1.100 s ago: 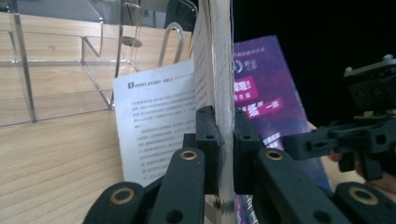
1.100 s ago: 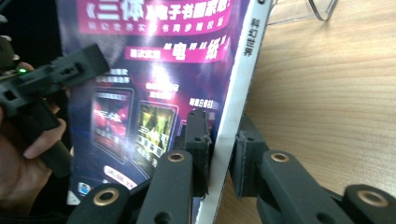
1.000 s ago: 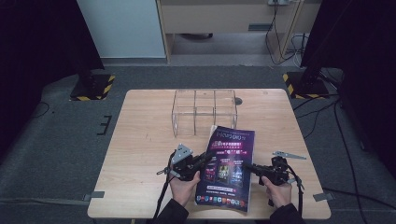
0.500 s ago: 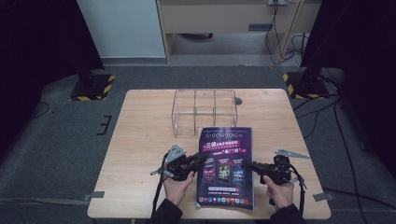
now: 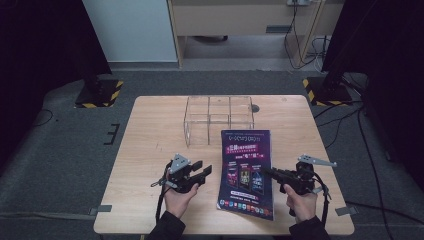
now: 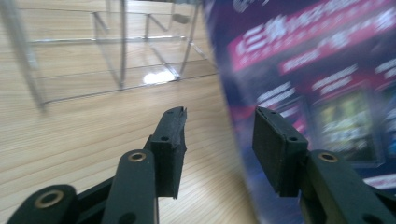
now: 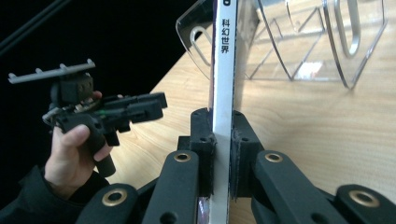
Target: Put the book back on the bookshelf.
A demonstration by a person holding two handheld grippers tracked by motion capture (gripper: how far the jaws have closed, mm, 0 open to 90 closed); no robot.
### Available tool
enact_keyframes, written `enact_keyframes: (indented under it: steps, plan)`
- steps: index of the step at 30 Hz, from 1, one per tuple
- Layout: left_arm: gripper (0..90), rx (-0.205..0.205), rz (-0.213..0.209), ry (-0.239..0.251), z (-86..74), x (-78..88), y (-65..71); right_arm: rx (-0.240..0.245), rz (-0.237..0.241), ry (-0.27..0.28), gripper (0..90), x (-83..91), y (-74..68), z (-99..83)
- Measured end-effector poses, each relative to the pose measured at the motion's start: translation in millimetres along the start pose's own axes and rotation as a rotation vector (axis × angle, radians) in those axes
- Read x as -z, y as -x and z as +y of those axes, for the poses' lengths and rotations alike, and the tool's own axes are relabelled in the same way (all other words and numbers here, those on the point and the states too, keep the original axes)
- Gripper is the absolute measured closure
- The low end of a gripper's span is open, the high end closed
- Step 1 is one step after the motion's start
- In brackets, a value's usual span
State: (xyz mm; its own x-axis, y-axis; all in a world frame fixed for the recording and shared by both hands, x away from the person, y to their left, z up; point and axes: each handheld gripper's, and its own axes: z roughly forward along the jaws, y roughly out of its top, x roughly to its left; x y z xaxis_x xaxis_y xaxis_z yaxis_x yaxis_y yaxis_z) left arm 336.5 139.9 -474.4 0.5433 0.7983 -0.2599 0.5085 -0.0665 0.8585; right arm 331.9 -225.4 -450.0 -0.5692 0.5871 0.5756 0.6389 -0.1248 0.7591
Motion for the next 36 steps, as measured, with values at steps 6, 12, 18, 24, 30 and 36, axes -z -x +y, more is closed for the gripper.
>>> enact_keyframes:
  steps: [6,12,18,24,30,36]
  plan:
    - [46.6,-0.004,0.077,-0.021,-13.1,18.5,-18.4,0.031,0.008,0.030,83.1,4.5,-12.5,12.2]
    - [40.2,0.013,0.161,-0.058,-30.1,31.8,-37.6,0.070,-0.005,0.062,83.1,6.5,-22.6,26.0]
    - [34.1,0.005,0.257,-0.093,-42.5,40.5,-50.6,0.110,-0.020,0.095,83.1,7.9,-31.9,38.8]
    - [28.9,0.020,0.304,-0.121,-50.7,38.4,-60.7,0.147,-0.047,0.124,83.1,8.2,-41.6,52.7]
    - [26.4,0.008,0.367,-0.150,-54.9,38.0,-66.0,0.161,-0.061,0.184,83.1,15.4,-47.1,70.7]
    - [24.5,0.004,0.394,-0.160,-56.9,37.2,-71.9,0.188,-0.080,0.231,83.1,18.8,-52.6,85.5]
